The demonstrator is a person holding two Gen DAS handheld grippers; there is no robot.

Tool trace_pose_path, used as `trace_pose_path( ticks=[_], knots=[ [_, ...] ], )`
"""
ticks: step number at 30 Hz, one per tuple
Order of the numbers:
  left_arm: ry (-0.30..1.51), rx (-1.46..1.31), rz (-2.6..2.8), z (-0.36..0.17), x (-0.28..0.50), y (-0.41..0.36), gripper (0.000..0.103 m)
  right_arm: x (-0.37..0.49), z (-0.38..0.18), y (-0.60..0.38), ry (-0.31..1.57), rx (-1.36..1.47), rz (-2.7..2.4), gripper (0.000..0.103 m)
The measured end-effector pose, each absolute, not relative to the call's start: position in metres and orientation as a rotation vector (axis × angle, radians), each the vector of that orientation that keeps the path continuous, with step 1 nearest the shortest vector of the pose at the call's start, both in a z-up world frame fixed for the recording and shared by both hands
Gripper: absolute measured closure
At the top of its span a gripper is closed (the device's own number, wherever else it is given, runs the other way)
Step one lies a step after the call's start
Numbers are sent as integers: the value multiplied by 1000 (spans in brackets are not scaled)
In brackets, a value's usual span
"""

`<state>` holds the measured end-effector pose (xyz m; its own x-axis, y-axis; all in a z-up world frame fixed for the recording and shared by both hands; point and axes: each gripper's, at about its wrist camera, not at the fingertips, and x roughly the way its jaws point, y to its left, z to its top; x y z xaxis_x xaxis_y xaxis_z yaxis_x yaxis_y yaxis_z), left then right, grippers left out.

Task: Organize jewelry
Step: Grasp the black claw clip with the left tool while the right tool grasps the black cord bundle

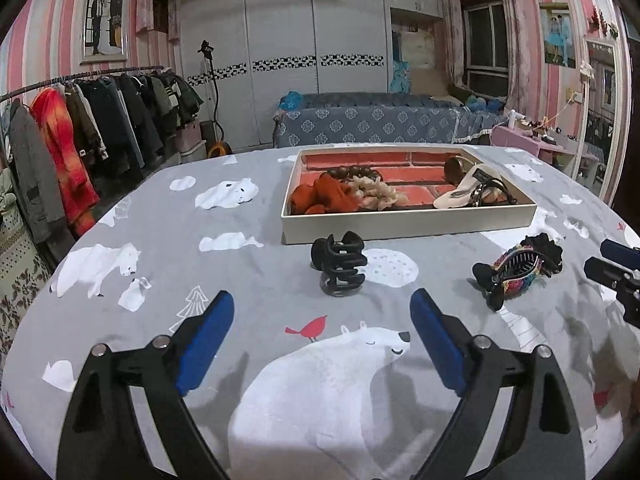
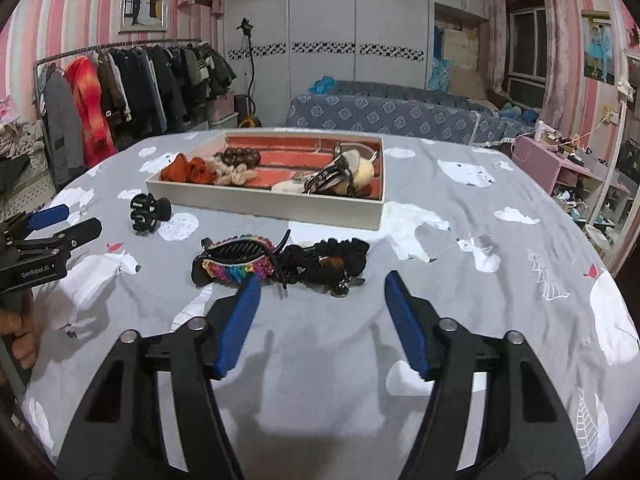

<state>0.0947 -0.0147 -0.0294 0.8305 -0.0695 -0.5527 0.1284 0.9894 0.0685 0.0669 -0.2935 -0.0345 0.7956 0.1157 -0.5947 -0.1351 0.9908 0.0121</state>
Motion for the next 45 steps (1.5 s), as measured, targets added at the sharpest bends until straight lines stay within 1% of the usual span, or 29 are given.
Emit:
trace_pose_path(
  ticks=[3, 14, 25, 30, 33, 37, 38, 39, 41, 44, 45],
  knots=[
    [580, 106, -109, -30, 95, -15, 15, 69, -35, -293, 653, -35, 141, 57],
    [621, 84, -145, -32, 100, -16, 15, 79, -37, -295, 695, 1, 153, 67],
    [634, 78, -143, -23, 133, -15, 15, 121, -35, -319, 748, 49, 105, 67],
    [669, 63, -148, -25, 154, -19, 15, 148, -47, -322, 814, 74, 113, 70],
    [718, 75, -149, -32, 167, -22, 15, 159, -57, -320, 864, 46, 112, 70],
    [762, 79, -132, -43, 181, -23, 15, 167, -62, -323, 878, 56, 113, 70],
    [774, 78, -130, -47, 185, -23, 15, 169, -63, -324, 880, 61, 114, 72],
    [783, 74, -128, -49, 189, -23, 15, 172, -63, -325, 884, 66, 117, 79],
    [806, 63, -128, -54, 198, -23, 15, 177, -65, -327, 896, 79, 126, 87],
    [834, 40, -138, -61, 208, -20, 15, 182, -68, -329, 905, 88, 136, 90],
    [844, 33, -145, -62, 210, -20, 17, 182, -67, -329, 903, 92, 135, 90]
  ],
)
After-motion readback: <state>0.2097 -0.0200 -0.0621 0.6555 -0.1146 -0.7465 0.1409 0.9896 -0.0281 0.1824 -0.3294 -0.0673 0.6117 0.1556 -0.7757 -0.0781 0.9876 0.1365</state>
